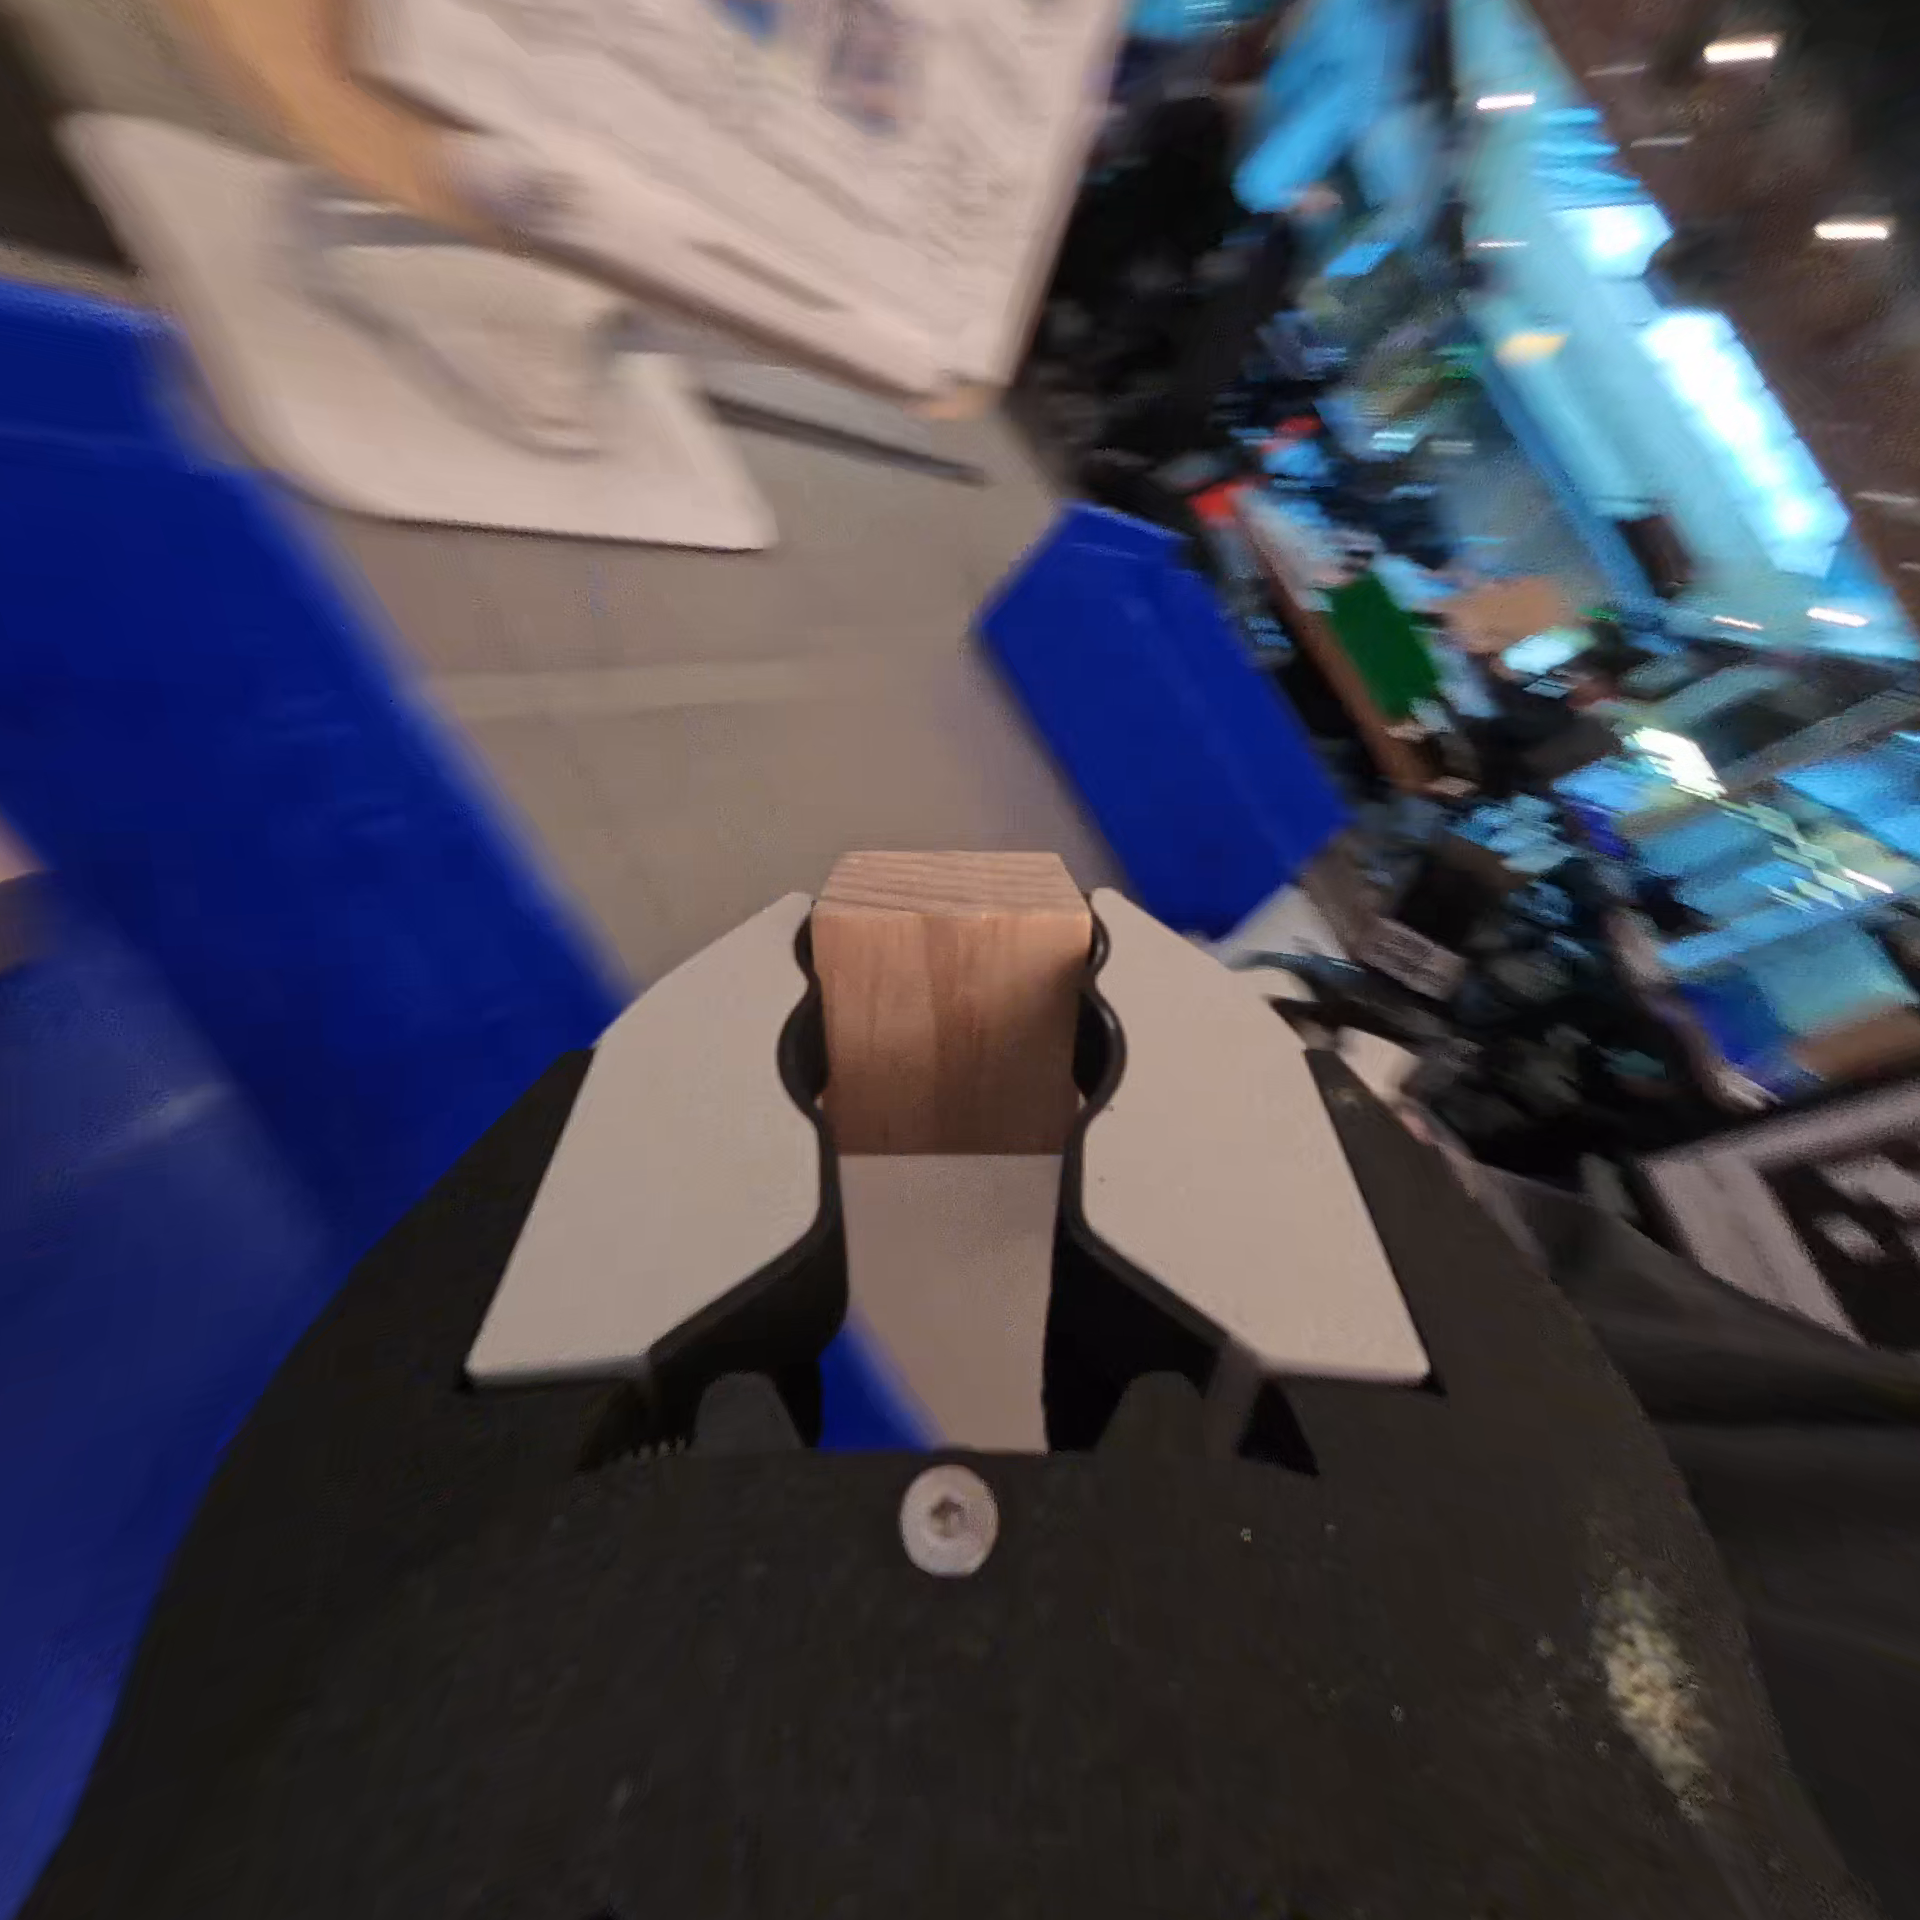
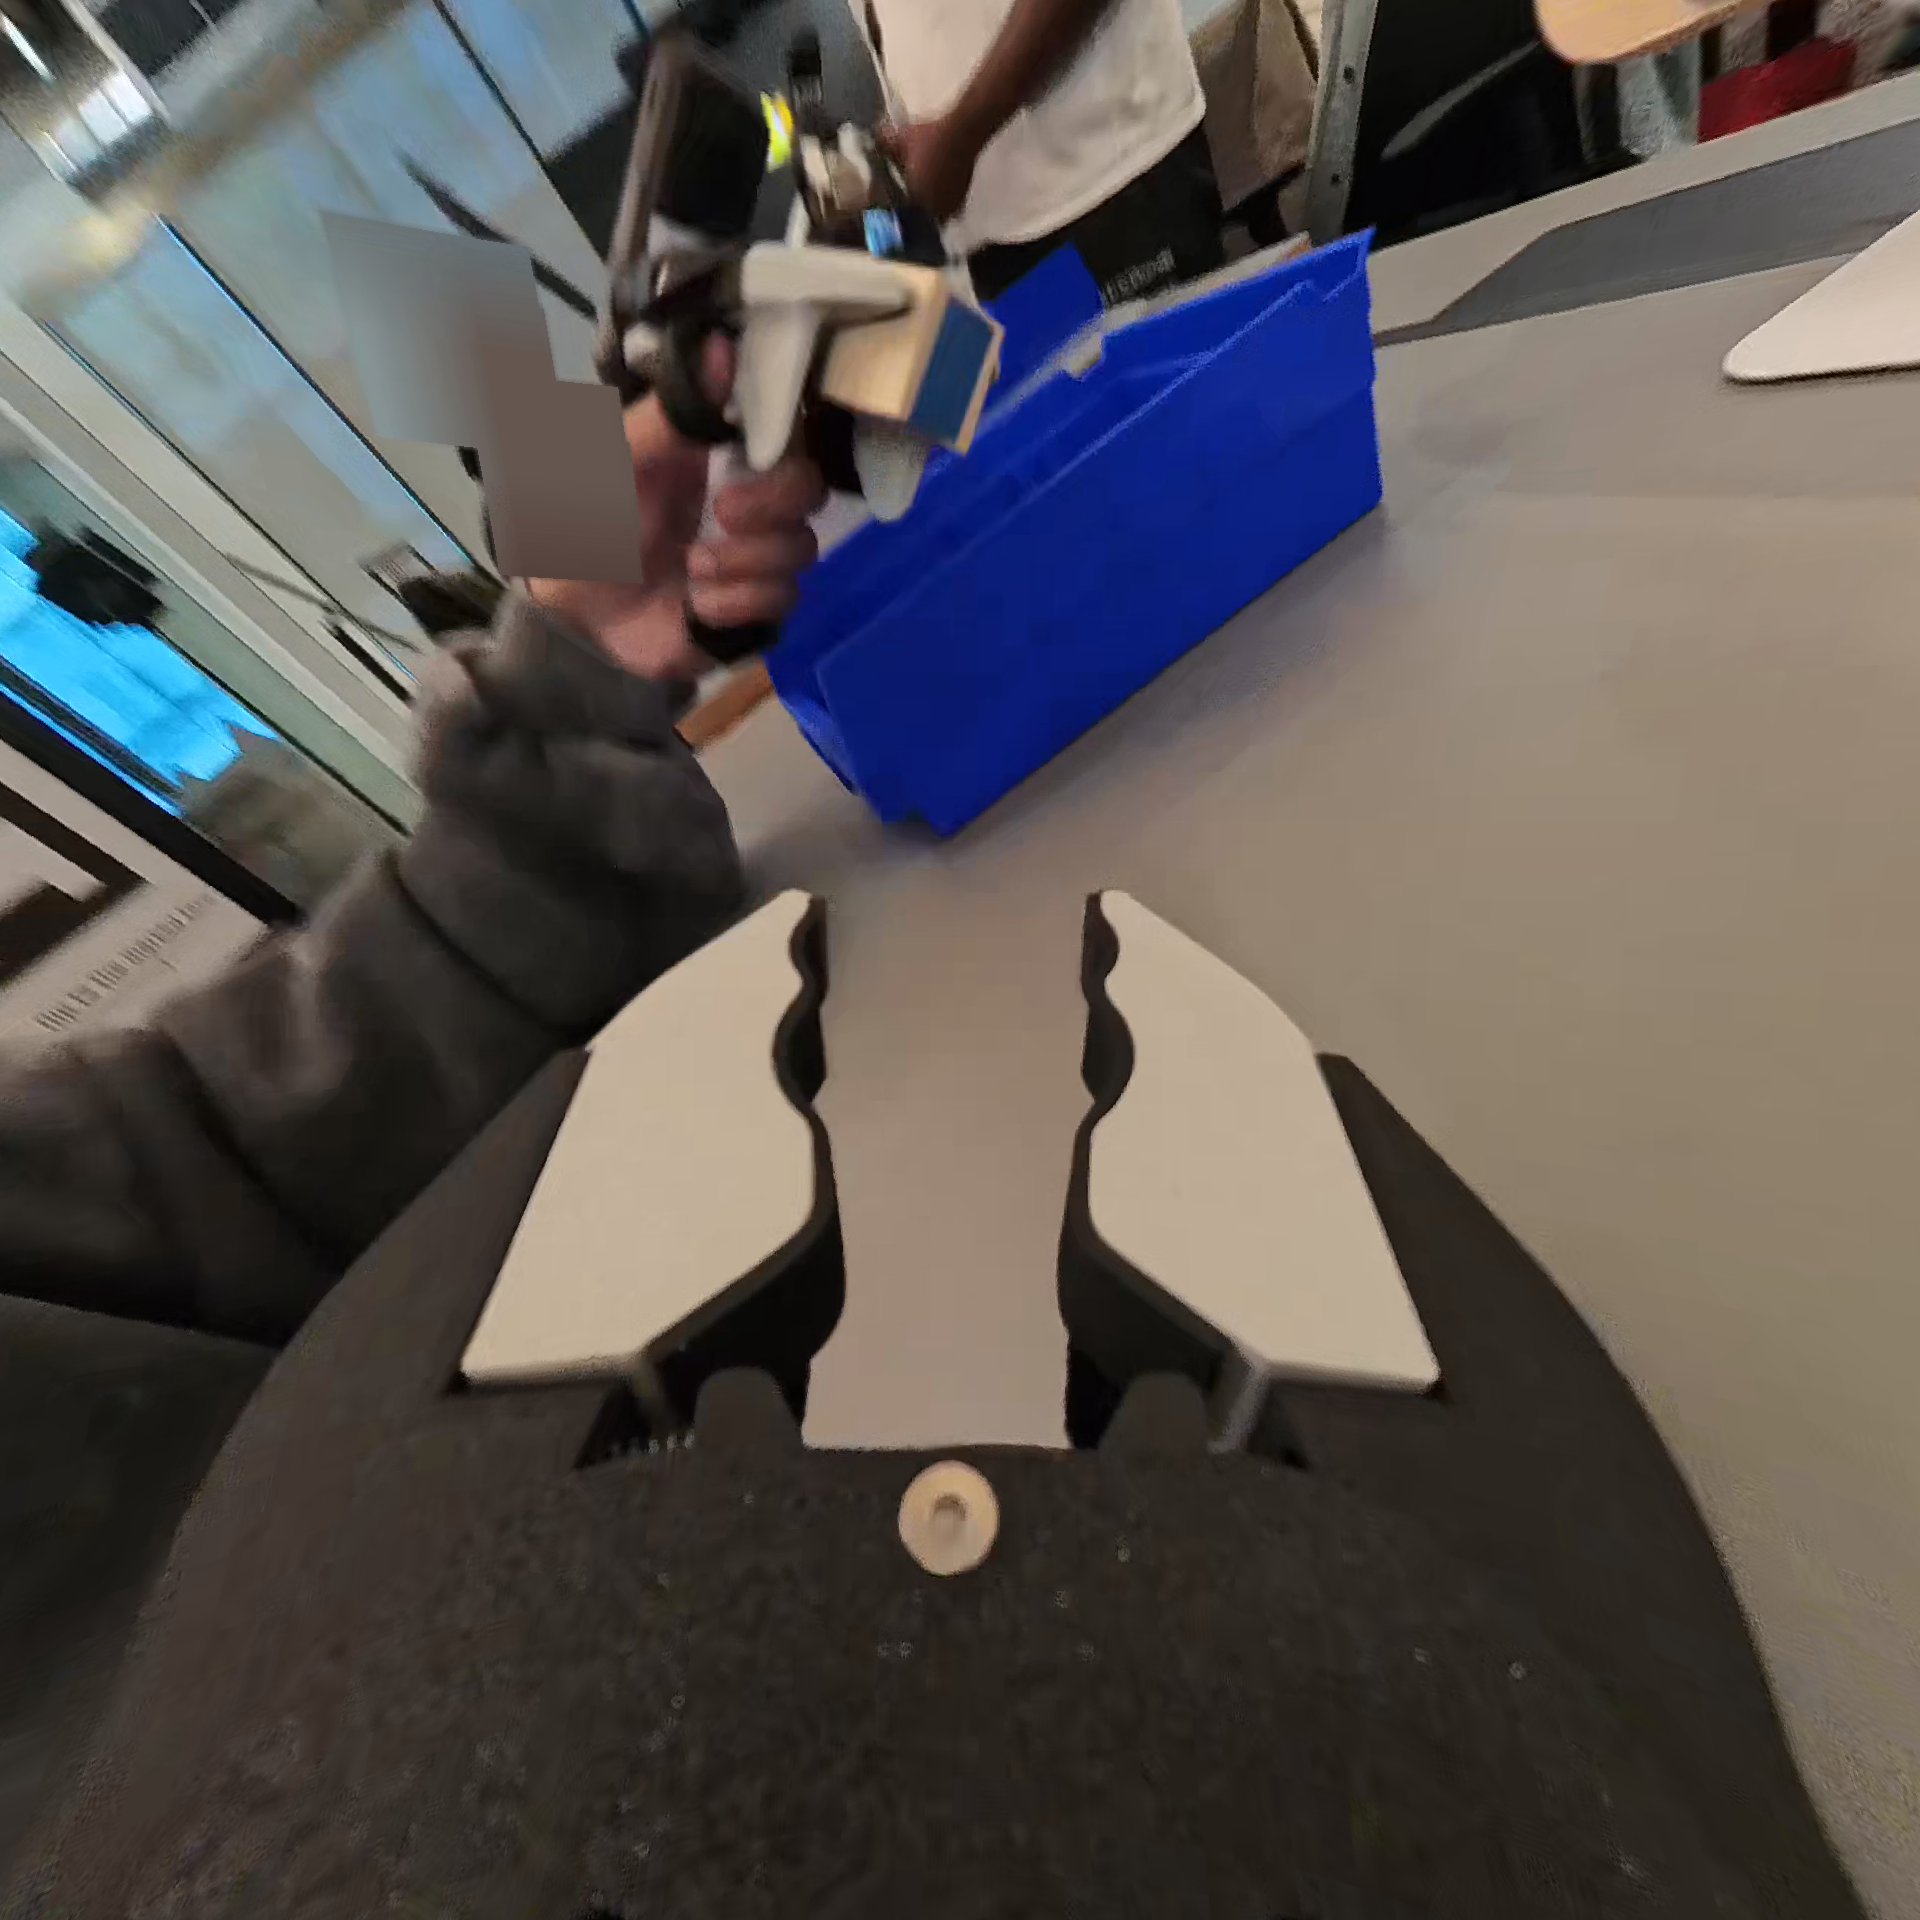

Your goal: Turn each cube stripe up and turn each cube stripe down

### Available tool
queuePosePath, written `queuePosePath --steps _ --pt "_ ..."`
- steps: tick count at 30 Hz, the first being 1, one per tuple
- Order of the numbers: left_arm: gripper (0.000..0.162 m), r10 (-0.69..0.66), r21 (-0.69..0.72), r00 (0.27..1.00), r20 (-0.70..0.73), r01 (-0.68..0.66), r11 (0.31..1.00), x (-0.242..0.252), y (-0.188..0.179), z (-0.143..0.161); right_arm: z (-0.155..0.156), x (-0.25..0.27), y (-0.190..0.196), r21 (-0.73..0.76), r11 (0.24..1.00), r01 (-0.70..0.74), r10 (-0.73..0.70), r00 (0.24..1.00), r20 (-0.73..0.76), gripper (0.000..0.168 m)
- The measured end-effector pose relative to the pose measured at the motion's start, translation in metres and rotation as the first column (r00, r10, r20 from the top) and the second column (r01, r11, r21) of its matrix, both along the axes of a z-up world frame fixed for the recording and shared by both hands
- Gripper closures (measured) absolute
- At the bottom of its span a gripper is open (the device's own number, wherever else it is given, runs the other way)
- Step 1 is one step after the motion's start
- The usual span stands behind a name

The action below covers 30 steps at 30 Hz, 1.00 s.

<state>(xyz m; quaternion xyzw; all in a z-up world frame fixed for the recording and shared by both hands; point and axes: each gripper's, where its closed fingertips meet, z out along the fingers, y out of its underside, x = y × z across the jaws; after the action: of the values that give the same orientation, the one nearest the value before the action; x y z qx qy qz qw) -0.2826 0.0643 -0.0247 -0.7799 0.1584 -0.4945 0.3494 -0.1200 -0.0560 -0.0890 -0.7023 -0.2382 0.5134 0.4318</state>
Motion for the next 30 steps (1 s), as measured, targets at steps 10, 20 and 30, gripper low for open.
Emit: queuePosePath --steps 10,20,30 --pt "0.118 -0.403 0.083 0.871 0.281 0.396 0.914 0.172 -0.106 -0.008 0.027 -0.011 -0.011 -0.095 0.989 -0.113 0.070 0.927 -0.368 0.102" --pt "0.110 -0.429 0.130 0.871 0.237 0.410 0.903 0.191 -0.129 -0.020 0.031 0.002 -0.012 -0.097 0.987 -0.128 0.085 0.929 -0.361 0.124" --pt "0.088 0.025 0.307 0.990 -0.135 0.018 0.951 0.106 -0.134 -0.071 0.025 0.020 0.006 -0.019 1.000 0.018 -0.022 0.974 -0.225 0.124"
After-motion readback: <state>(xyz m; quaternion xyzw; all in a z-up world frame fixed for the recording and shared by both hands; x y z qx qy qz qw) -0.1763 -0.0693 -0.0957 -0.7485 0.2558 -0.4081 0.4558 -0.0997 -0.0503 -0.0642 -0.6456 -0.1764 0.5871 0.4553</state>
